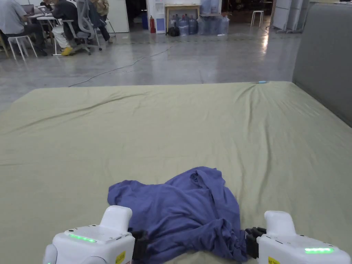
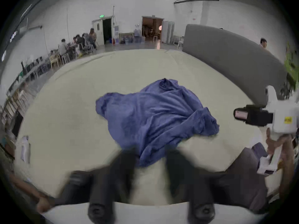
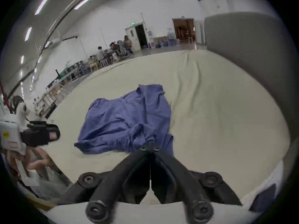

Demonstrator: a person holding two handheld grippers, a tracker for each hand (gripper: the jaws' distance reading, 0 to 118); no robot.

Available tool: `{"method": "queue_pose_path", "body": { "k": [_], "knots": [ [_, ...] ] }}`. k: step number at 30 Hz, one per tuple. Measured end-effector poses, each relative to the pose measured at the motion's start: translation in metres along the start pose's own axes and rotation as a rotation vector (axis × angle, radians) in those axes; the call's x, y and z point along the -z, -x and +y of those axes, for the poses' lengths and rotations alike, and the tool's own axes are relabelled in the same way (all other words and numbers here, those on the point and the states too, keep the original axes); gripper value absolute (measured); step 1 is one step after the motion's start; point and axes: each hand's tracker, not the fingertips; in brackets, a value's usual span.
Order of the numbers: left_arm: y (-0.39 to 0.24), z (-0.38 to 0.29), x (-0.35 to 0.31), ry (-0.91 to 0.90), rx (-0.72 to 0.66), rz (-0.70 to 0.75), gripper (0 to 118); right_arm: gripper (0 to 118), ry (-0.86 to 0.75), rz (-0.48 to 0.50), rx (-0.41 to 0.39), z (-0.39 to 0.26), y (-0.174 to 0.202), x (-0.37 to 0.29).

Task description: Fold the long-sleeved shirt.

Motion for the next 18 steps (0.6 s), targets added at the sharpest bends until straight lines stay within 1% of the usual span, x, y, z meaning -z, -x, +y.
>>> {"method": "queue_pose_path", "body": {
  "k": [1,2,3,4,8,10,11,12,13,14,15,18],
  "knots": [
    [-0.008,-0.002,-0.002,0.002,0.037,0.052,0,0,-0.023,-0.038,-0.06,0.001,0.001,0.0],
    [-0.013,-0.005,-0.004,-0.011,0.051,0.081,0,0,0.0,-0.03,-0.101,0.003,0.002,0.001],
    [-0.015,-0.006,-0.005,-0.006,0.042,0.056,0,0,0.015,-0.025,-0.106,0.004,0.007,0.002],
    [-0.015,-0.005,-0.005,-0.003,0.038,0.044,0,0,0.006,-0.031,-0.093,0.005,0.008,0.002],
    [-0.005,0.009,0.003,0.001,-0.017,0.01,0,0,-0.003,-0.036,-0.097,0.015,0.011,0.001],
    [0.017,0.026,0.017,-0.021,-0.104,0.007,0,0,-0.005,-0.031,-0.094,0.019,0.006,0.001],
    [0.032,0.039,0.028,-0.035,-0.154,0.01,1,0,-0.006,-0.028,-0.093,0.023,0.009,0.001],
    [0.045,0.049,0.038,-0.04,-0.185,0.021,36,0,-0.005,-0.027,-0.093,0.025,0.007,0.002],
    [0.061,0.061,0.054,-0.03,-0.217,0.031,75,0,-0.003,-0.026,-0.094,0.027,0.004,0.004],
    [0.078,0.074,0.074,0.002,-0.257,0.06,99,0,0.001,-0.027,-0.094,0.028,0.001,0.006],
    [0.093,0.084,0.093,0.031,-0.292,0.097,102,0,0.007,-0.031,-0.095,0.03,0.005,0.008],
    [0.138,0.113,0.15,0.078,-0.367,0.208,102,0,0.023,-0.04,-0.08,0.033,-0.005,0.015]
  ]
}}
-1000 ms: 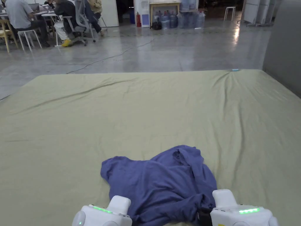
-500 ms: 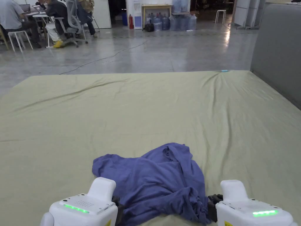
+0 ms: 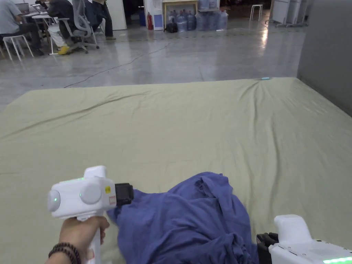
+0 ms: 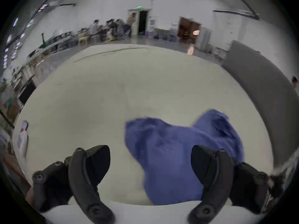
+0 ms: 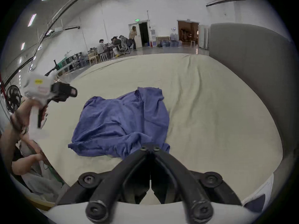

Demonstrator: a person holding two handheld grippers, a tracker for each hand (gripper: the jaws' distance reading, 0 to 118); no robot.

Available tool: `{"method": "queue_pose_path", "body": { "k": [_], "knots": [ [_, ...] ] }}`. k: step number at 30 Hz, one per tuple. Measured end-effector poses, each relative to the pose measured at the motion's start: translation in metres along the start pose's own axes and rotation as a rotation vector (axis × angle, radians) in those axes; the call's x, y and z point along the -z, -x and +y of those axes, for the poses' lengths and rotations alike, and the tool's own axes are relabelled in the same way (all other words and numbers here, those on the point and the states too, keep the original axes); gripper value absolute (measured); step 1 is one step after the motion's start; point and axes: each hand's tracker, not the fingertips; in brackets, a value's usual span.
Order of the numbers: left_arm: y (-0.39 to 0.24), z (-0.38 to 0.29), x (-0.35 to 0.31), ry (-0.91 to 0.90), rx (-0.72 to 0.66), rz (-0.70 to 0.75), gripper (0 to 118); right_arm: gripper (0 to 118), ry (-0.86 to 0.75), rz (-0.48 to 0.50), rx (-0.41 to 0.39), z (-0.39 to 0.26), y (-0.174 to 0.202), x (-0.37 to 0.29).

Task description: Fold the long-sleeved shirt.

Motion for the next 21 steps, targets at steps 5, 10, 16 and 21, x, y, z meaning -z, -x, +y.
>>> {"method": "queue_pose_path", "body": {
  "k": [5,10,16,21],
  "knots": [
    [0.012,0.033,0.066,0.094,-0.1,0.065,102,0,0.032,-0.014,0.024,0.008,-0.006,0.014],
    [0.011,0.038,0.129,0.254,-0.041,0.081,101,0,0.043,-0.032,0.022,0.016,-0.013,0.026],
    [-0.014,0.018,0.118,0.22,0.119,0.05,0,0,0.061,-0.055,-0.001,0.03,-0.022,0.042],
    [-0.024,0.015,0.074,0.172,0.098,-0.008,0,3,0.055,-0.06,-0.017,0.074,-0.025,0.076]
  ]
}}
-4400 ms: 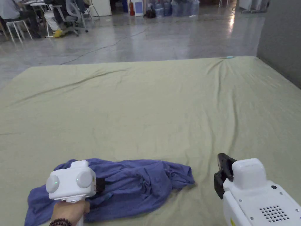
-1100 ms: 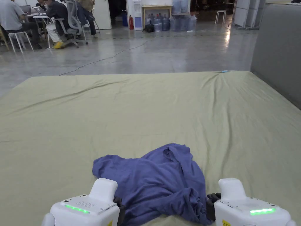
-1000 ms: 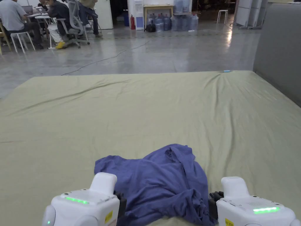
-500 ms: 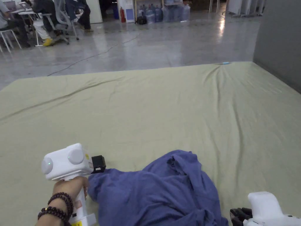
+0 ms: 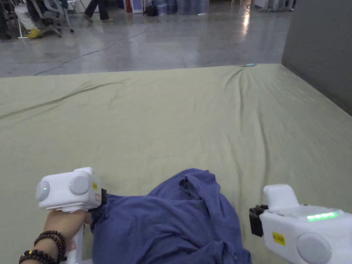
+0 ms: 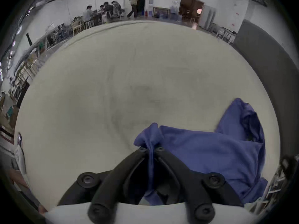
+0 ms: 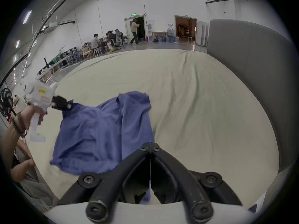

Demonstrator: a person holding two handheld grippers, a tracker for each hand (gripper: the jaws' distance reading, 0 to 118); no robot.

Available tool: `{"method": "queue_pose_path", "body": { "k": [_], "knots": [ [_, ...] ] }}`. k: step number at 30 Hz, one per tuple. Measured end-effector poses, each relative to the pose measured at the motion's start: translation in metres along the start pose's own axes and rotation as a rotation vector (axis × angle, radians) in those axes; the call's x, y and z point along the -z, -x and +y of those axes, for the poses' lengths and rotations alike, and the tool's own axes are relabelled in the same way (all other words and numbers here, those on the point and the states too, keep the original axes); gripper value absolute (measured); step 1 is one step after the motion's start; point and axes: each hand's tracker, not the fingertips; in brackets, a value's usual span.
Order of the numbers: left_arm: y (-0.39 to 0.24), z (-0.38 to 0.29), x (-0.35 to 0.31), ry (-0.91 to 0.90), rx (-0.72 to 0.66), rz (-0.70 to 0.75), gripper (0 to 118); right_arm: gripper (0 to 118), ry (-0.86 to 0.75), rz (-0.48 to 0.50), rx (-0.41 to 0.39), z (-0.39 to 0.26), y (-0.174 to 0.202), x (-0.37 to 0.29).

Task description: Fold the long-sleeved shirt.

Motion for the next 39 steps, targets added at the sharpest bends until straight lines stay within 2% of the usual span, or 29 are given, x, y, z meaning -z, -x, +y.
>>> {"method": "queue_pose_path", "body": {
  "k": [1,3,7,12,14,15,16,17,18,21,24,27,31,34,37,39],
  "knots": [
    [-0.001,0.001,-0.008,-0.014,0.011,0.007,0,26,0.007,-0.002,0.004,0.012,-0.001,0.011],
    [-0.001,0.003,-0.033,-0.05,0.016,0.003,0,85,0.058,-0.01,-0.007,0.034,-0.003,0.041],
    [0.003,0.009,-0.074,-0.111,-0.004,-0.029,0,82,0.206,-0.028,-0.058,0.056,0.002,0.103],
    [0.004,0.012,-0.105,-0.153,0.008,-0.05,0,82,0.364,0.031,-0.09,0.051,0.024,0.146],
    [0.002,0.014,-0.112,-0.167,0.018,-0.06,0,80,0.438,-0.007,-0.153,0.042,0.037,0.16],
    [0.001,0.014,-0.115,-0.17,0.024,-0.06,0,63,0.417,-0.041,-0.189,0.038,0.043,0.161],
    [-0.002,0.014,-0.119,-0.173,0.032,-0.056,0,60,0.365,-0.063,-0.236,0.036,0.052,0.15],
    [-0.003,0.013,-0.122,-0.177,0.036,-0.055,0,45,0.353,-0.032,-0.243,0.036,0.055,0.141],
    [-0.003,0.015,-0.123,-0.179,0.039,-0.058,0,0,0.328,-0.052,-0.253,0.036,0.057,0.136],
    [-0.008,0.017,-0.131,-0.189,0.056,-0.064,0,0,0.3,-0.027,-0.219,0.039,0.048,0.123],
    [-0.008,0.022,-0.146,-0.251,0.07,-0.081,0,0,0.215,0.045,-0.162,0.062,0.036,0.092],
    [-0.005,0.037,-0.17,-0.306,0.05,-0.089,0,0,0.08,0.037,-0.175,0.105,0.027,0.051],
    [0.002,0.071,-0.213,-0.405,0.04,-0.099,0,0,-0.082,0.052,-0.139,0.189,0.011,-0.006],
    [0.011,0.114,-0.259,-0.505,-0.012,-0.095,0,0,-0.2,0.029,-0.152,0.266,0.004,-0.049],
    [0.016,0.163,-0.306,-0.614,-0.012,-0.065,0,0,-0.299,-0.003,-0.169,0.337,0.002,-0.088],
    [0.014,0.197,-0.34,-0.658,-0.005,-0.045,0,0,-0.378,-0.059,-0.168,0.385,-0.002,-0.116]
  ]
}}
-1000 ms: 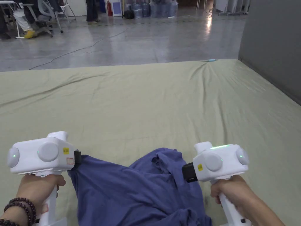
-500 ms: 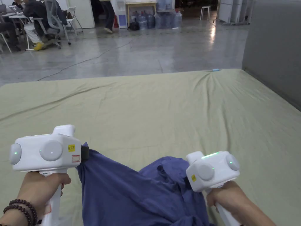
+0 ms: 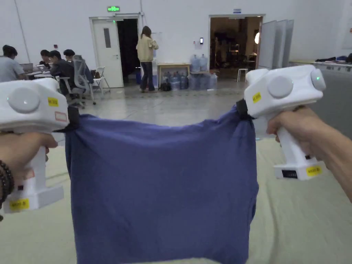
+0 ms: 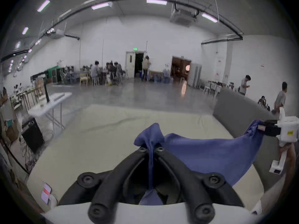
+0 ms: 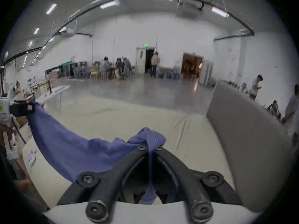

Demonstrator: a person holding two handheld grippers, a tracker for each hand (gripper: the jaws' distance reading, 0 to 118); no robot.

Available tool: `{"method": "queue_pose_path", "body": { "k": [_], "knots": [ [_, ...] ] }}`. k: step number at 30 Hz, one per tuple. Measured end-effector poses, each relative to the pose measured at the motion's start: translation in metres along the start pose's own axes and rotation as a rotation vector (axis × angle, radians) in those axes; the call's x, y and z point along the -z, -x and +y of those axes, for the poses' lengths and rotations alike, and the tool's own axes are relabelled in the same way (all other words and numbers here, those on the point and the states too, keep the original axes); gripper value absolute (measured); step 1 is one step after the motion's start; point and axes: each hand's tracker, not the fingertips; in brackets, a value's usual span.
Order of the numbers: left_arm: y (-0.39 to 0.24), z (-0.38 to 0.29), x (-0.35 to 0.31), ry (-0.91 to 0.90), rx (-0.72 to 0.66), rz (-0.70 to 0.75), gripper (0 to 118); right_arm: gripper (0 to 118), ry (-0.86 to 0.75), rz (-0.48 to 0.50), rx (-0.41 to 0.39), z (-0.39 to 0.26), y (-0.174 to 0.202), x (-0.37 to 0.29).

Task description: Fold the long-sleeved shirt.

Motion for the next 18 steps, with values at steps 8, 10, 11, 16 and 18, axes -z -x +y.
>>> {"method": "queue_pose_path", "body": {
  "k": [8,10,11,16,18],
  "knots": [
    [-0.036,0.113,-0.031,-0.157,-0.002,-0.004,0,0,-0.185,-0.069,0.061,0.132,-0.025,-0.047],
    [-0.041,0.117,-0.024,-0.148,0.002,0.003,0,0,-0.187,-0.071,0.066,0.138,-0.027,-0.047],
    [-0.044,0.113,-0.021,-0.143,0.005,0.005,0,0,-0.181,-0.08,0.062,0.137,-0.028,-0.046],
    [-0.037,0.063,0.029,-0.044,-0.027,0.022,0,0,-0.108,-0.069,0.047,0.094,-0.032,0.009],
    [-0.036,0.025,0.055,0.021,-0.011,0.021,0,0,-0.037,-0.069,0.051,0.051,-0.027,0.033]
  ]
}}
